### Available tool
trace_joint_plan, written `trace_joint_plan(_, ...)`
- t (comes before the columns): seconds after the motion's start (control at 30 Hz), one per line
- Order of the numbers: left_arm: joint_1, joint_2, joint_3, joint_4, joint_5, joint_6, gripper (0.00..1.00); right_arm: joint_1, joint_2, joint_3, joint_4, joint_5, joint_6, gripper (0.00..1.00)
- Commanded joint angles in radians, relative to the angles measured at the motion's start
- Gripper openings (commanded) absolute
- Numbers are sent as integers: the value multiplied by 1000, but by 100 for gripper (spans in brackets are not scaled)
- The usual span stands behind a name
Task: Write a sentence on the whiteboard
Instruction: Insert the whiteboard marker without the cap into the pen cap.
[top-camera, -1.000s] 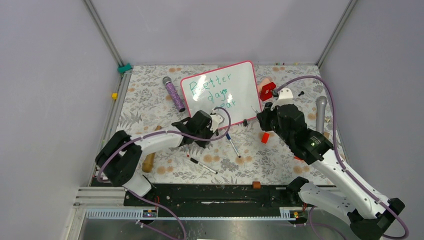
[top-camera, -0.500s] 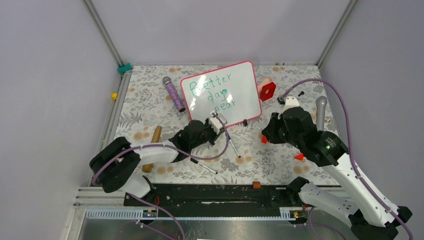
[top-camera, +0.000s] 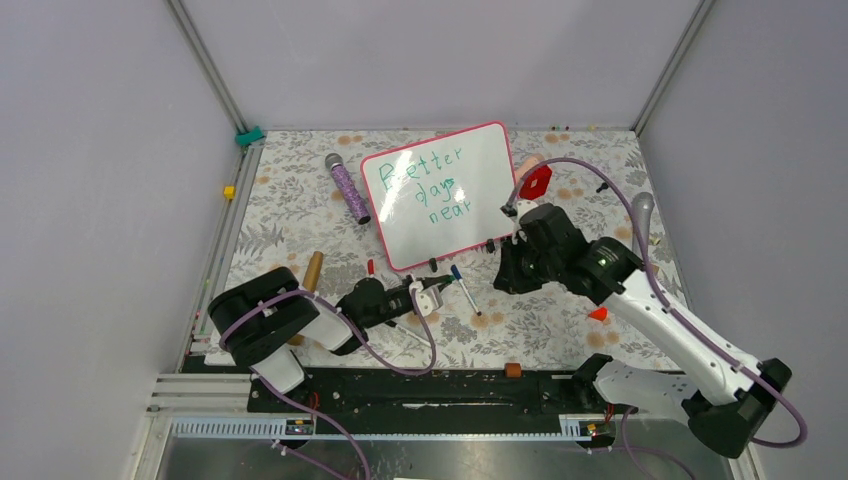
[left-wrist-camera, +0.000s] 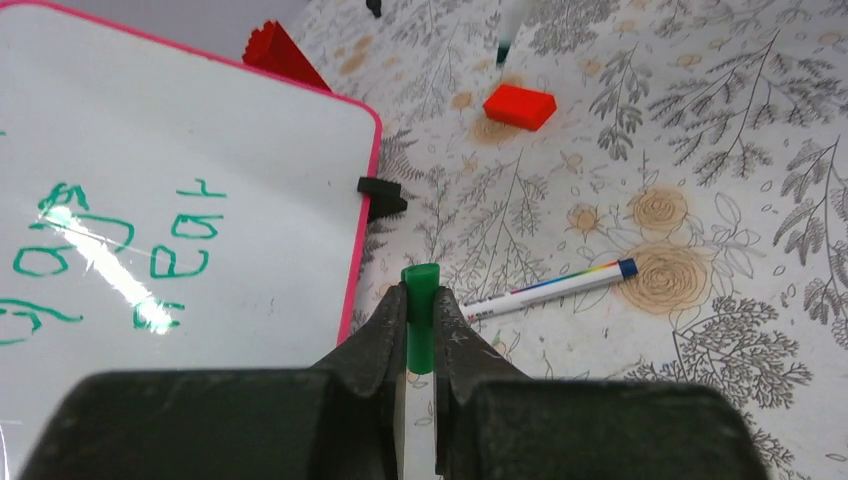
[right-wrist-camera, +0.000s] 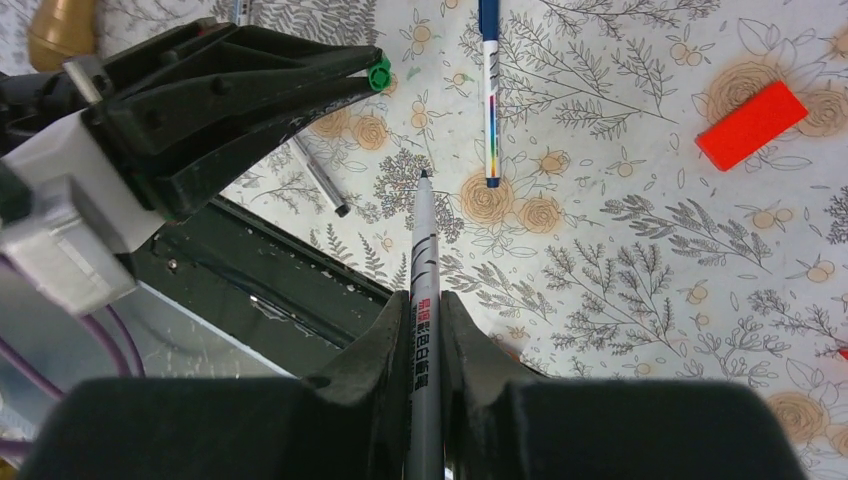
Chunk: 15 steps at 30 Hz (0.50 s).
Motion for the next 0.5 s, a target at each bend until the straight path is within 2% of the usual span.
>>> trace_joint_plan(0.0,-7,2,13,124,81,25,0,22,55,27,56,23,-69,0)
trace_joint_plan(0.47,-12,3,31,72,133,35,0,22,113,7,150,-41,-97,0)
